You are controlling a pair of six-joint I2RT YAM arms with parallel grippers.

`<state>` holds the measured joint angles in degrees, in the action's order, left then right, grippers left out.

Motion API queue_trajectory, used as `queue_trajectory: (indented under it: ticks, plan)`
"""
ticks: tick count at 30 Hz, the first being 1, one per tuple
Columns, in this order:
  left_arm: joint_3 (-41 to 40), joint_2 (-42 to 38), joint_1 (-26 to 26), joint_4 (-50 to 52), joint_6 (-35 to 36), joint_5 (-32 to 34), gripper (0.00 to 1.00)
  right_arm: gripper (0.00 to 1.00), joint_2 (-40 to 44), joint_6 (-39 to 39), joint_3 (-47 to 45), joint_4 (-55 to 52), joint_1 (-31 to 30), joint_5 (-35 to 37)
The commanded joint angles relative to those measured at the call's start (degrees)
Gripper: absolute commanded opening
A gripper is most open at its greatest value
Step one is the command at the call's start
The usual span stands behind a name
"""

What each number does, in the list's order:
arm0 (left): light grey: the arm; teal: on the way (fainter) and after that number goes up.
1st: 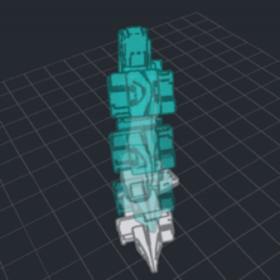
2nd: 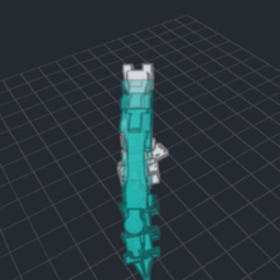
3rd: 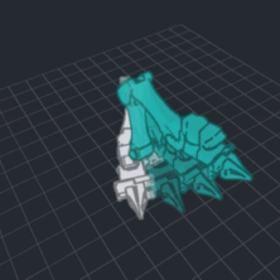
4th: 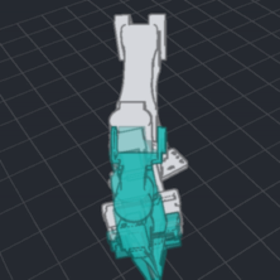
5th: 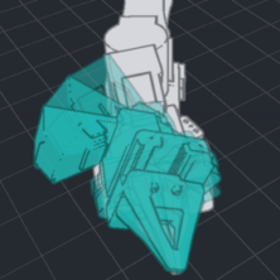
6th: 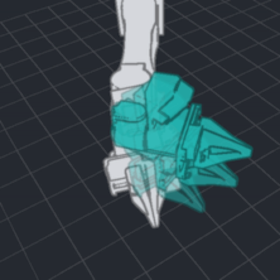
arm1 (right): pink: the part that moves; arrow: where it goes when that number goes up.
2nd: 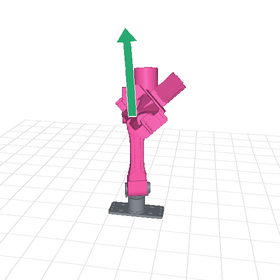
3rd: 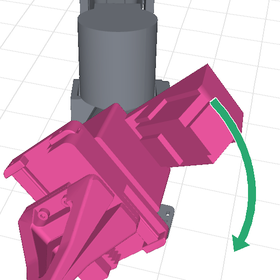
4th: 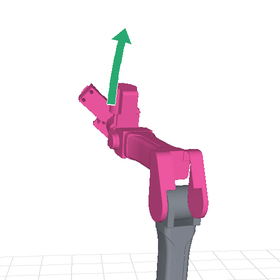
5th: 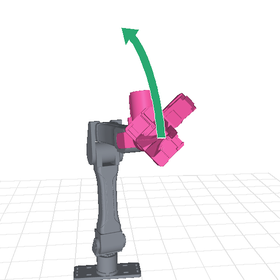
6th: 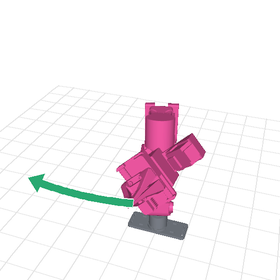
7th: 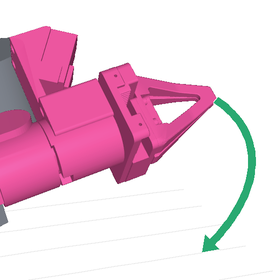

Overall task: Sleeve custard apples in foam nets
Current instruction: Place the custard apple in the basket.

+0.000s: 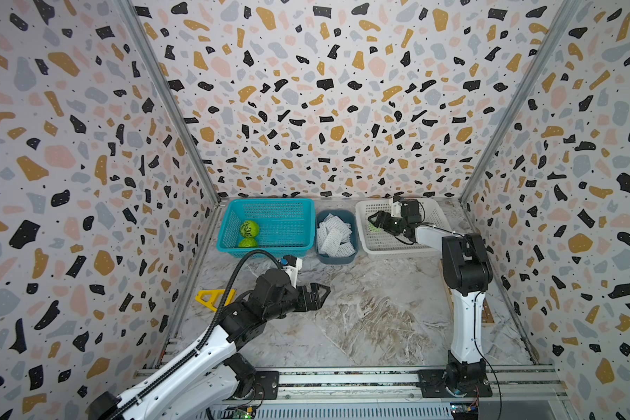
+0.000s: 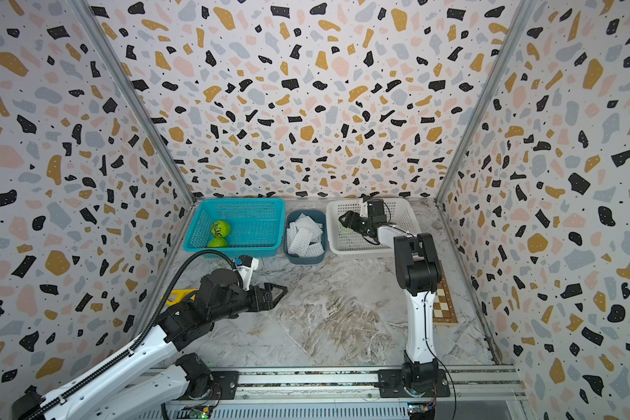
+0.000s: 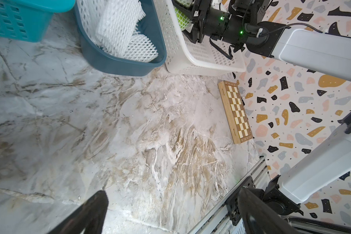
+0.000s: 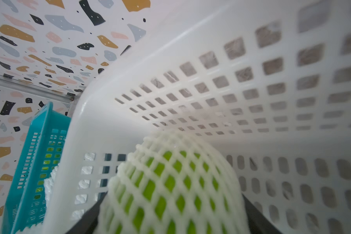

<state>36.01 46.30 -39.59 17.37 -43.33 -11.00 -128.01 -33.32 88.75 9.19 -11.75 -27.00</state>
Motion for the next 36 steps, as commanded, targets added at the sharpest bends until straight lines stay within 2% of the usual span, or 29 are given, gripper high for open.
queue_trajectory:
  ticks: [1, 5, 8, 12, 18, 26, 32, 36]
  plan:
    - [0.5, 0.1, 0.1, -3.0, -0.3, 0.5, 0.99, 0.75, -0.2, 1.6, 2.8, -2.4, -1.1, -0.1]
    - [0.5, -0.1, 0.0, -2.7, -0.2, 0.8, 0.99, 0.8, -0.8, 2.4, 3.8, -4.4, -1.9, 2.1]
    - [0.4, -0.3, 0.0, -2.3, 0.0, 1.1, 0.99, 0.92, -0.6, 2.1, 4.4, -5.9, -2.2, 3.1]
    - [0.0, -0.7, 0.0, -2.2, 0.0, 1.2, 0.99, 1.0, 3.2, 3.2, 2.5, -5.8, -2.6, 5.7]
    - [0.0, -0.8, 0.1, -2.3, -0.1, 2.3, 0.99, 1.0, 8.4, 4.5, 2.1, -8.4, -2.1, 8.1]
    - [3.3, -1.9, 1.3, 3.0, 0.6, 7.4, 0.99, 1.0, 17.3, 6.8, -2.5, -11.2, -2.9, 12.8]
    - [10.2, 1.1, 6.5, 10.6, 3.0, 8.5, 0.98, 1.0, 30.6, 5.3, -14.2, -10.4, -6.5, 17.0]
    - [16.3, 5.1, 9.7, 15.3, 5.4, 11.2, 0.96, 1.0, 40.5, 6.3, -23.3, -9.6, -13.7, 23.4]
